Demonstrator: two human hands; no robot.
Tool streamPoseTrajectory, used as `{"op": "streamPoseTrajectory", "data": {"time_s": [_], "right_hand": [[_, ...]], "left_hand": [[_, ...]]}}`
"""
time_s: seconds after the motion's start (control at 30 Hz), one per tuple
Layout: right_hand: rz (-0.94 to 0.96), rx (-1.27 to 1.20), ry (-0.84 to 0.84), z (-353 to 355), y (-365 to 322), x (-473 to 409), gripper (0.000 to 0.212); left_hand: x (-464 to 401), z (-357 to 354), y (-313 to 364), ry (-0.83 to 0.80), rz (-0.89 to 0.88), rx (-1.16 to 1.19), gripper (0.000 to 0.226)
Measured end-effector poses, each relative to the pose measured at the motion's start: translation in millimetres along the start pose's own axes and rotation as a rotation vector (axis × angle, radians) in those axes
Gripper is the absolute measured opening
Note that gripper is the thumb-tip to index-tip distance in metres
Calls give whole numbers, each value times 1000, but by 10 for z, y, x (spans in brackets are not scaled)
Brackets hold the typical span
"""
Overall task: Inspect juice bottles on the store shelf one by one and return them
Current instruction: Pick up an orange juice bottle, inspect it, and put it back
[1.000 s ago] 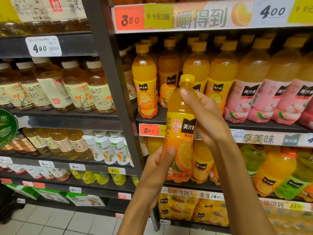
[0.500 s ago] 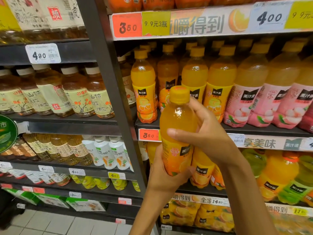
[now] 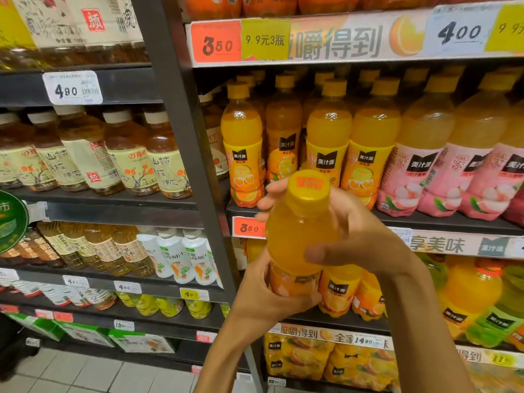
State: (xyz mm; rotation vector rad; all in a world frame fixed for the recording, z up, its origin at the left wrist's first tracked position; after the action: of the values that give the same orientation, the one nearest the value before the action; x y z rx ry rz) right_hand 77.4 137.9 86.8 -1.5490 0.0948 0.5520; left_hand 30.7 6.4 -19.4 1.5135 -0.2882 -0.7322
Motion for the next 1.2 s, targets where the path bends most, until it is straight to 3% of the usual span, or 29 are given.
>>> {"op": "streamPoseTrajectory", "data": {"time_s": [0.07,0.13,0.27,0.37,0.53,0.7,0.83,1.0,1.1,1.2], "right_hand": [[-1,-22,-14,-23,47,-41,51],[2,-50,97,-31,105,-70,43],[43,-131,413,46,220,-51,31],[26,-197,525,86,247,-35,35],[9,-320,573,188,222,-35,35],[2,-424,451,139,217,-145,43],[-36,-298,575,169,281,-133,29],[-107,-180,635,157,285,-133,53],[-89,-268,614,192,263,-140,53],[-70,-390,563,222,256,-172,49]], "left_hand": [[27,-35,9,-101,23,35,55],[45,-59,23,-119,34,107,61],[46,-65,33,23,29,227,84],[30,-54,51,93,-6,170,79],[71,-48,61,25,53,250,71],[114,-121,22,-123,167,308,68],[29,-186,31,111,160,217,64],[-30,-243,102,211,81,142,39],[-44,-210,148,211,169,291,44],[5,-195,181,73,315,546,59]]}}
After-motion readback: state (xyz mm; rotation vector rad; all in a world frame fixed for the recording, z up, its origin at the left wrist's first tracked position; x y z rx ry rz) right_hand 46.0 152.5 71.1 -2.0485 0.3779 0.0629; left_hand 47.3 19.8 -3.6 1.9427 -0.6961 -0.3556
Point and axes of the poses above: each hand's wrist, its own x-axis away from the middle knuckle, its own z-axis out of the back of the hand, y = z × x, the point moved 2 cm from there along -x, towards the middle knuckle, and after that the axes turned 2 degrees about -z, right-handed, at the moved point
